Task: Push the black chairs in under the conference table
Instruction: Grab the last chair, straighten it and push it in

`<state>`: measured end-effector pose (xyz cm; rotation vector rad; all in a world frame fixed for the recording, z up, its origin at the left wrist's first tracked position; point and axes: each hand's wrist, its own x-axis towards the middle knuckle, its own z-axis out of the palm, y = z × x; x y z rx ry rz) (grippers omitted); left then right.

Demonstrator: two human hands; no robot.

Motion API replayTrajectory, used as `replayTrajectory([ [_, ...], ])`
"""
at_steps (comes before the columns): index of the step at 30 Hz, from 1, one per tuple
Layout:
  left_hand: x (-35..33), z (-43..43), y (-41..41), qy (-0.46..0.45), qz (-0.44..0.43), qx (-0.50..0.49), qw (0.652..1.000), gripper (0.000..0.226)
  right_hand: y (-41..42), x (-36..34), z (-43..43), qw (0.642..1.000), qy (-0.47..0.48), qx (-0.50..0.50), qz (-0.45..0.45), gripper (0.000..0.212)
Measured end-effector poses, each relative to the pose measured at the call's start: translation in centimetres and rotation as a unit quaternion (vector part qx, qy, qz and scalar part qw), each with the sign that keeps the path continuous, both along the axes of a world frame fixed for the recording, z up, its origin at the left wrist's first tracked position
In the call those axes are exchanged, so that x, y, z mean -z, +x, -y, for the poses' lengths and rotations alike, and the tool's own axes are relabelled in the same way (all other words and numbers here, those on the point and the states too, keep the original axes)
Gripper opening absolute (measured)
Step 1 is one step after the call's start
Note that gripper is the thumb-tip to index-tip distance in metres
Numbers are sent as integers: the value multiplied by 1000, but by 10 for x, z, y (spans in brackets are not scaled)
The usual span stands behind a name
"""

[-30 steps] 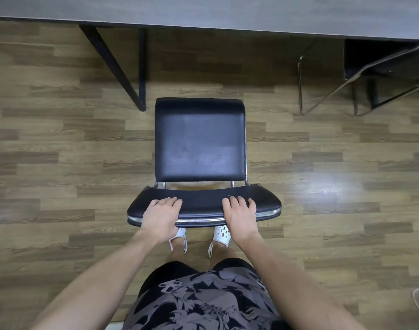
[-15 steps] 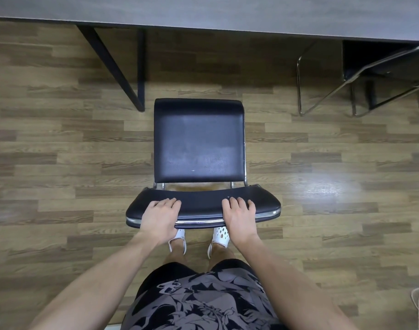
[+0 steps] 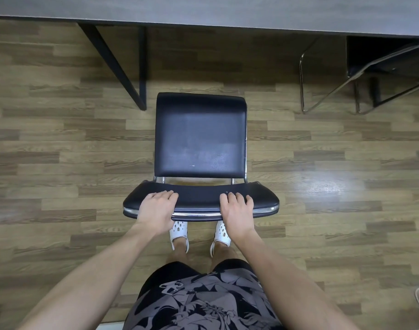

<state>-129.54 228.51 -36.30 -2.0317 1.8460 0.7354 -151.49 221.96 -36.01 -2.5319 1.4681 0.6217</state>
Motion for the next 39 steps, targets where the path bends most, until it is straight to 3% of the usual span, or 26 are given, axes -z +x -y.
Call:
replayTrajectory([
  [23, -6, 104, 36, 20, -1, 51, 998, 39, 30, 9, 86, 999, -22, 31, -2, 56],
  [39, -7, 159, 41, 1, 16, 79, 997, 43, 35, 14, 137, 998, -33, 47, 0, 56],
])
